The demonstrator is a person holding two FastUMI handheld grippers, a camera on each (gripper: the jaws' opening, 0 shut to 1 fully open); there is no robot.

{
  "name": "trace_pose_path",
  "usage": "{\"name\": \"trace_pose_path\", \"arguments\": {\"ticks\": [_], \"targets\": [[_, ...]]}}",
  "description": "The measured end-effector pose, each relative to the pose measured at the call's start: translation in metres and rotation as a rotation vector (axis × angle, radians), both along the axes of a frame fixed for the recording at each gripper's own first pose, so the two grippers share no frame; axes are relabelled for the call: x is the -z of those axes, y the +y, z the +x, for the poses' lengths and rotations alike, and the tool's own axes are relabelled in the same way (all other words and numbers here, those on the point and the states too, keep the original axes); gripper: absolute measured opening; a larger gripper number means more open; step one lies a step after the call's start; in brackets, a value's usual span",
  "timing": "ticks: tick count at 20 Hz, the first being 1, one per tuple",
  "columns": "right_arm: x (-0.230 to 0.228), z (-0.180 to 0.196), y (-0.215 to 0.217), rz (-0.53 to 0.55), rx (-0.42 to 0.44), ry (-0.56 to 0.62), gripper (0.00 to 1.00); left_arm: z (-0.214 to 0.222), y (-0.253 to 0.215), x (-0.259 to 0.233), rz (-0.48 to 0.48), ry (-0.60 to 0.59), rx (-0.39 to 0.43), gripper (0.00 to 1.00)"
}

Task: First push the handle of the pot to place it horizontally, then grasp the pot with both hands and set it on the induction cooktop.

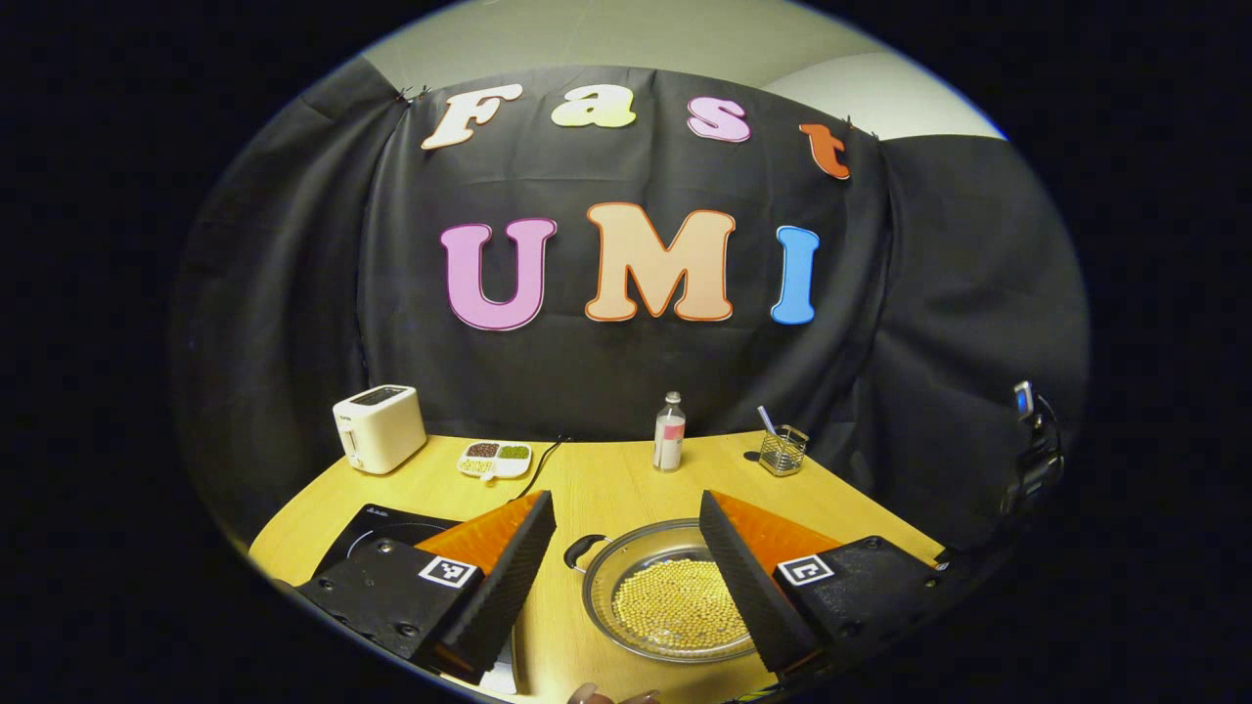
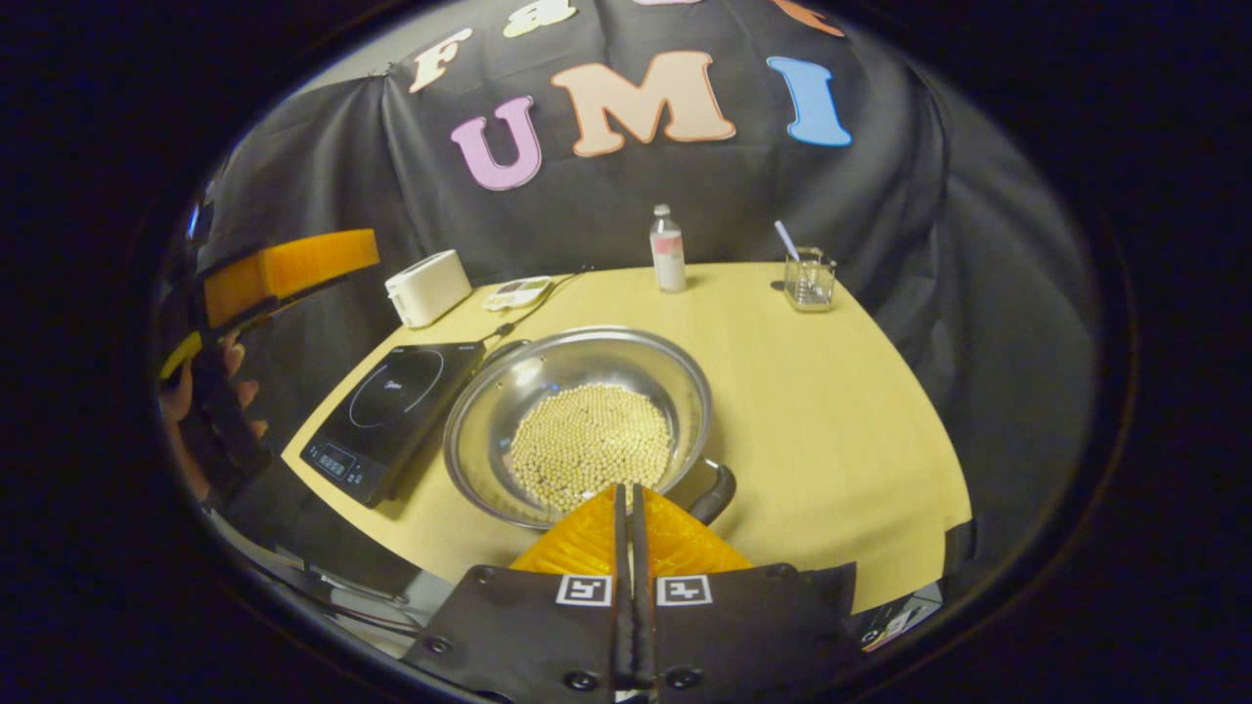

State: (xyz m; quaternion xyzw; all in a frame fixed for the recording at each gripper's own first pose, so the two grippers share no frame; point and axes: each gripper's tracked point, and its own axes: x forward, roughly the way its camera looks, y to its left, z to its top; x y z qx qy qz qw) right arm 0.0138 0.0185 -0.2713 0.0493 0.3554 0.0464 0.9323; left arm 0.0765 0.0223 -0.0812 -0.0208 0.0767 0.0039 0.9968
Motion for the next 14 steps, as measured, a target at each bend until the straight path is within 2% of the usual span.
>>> {"name": "trace_pose_path", "arguments": {"ticks": [8,9,11,14], "targets": [[0.047,-0.015,0.004,0.001,0.004,0.117,0.03,0.009,0.006,0.017,-0.002,0.034,0.012,0.96],[0.051,-0.015,0.004,0.000,-0.002,0.127,0.00,0.010,0.007,0.019,-0.002,0.037,0.012,0.96],[0.057,-0.014,0.003,-0.007,-0.009,0.142,0.03,0.008,0.007,0.022,-0.001,0.045,0.011,0.96],[0.059,-0.010,-0.004,-0.012,-0.009,0.143,0.00,0.008,0.011,0.026,0.008,0.057,0.005,0.96]]}}
